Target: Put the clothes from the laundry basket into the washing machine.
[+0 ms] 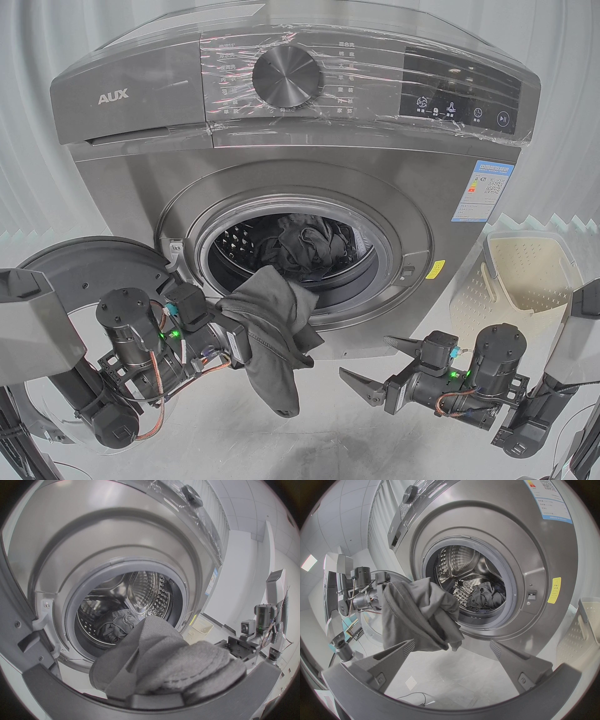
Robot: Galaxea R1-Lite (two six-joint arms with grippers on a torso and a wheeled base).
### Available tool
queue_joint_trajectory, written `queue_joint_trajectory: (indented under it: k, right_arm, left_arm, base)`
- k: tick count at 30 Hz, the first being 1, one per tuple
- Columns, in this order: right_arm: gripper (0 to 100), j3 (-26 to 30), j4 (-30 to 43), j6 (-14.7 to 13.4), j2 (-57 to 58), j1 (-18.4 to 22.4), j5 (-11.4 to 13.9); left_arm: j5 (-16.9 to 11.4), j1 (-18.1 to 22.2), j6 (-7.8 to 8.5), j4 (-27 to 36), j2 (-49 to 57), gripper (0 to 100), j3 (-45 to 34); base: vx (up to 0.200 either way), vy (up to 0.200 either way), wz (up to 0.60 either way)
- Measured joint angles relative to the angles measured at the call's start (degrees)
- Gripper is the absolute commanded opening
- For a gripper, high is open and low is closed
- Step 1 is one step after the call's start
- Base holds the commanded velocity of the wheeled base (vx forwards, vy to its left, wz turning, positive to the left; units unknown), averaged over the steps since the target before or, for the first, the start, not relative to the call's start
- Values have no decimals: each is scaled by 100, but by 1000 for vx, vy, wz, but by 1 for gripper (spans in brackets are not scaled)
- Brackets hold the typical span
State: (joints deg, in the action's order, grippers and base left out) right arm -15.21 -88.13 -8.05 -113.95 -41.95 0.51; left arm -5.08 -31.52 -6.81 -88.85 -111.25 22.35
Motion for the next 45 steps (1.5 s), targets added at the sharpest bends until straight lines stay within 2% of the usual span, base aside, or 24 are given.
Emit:
queue_joint_trajectory:
  k: [5,25,35,45]
  right_arm:
    - [100,26,-1,-7,11,-74,-5]
    - [100,28,-1,-21,124,-210,-18]
    - [100,6,0,-22,124,-223,-24]
    - [100,9,-1,-24,102,-228,-29]
  left_arm:
    - [129,-33,9,6,-250,0,334]
    - [397,-37,-93,93,-2226,0,2985]
    - [579,157,-35,1130,-2748,0,4422]
    - [803,339,61,1936,-3305,0,6376]
  base:
    - [0,0,0]
    - [0,0,0]
    - [0,0,0]
    - [0,0,0]
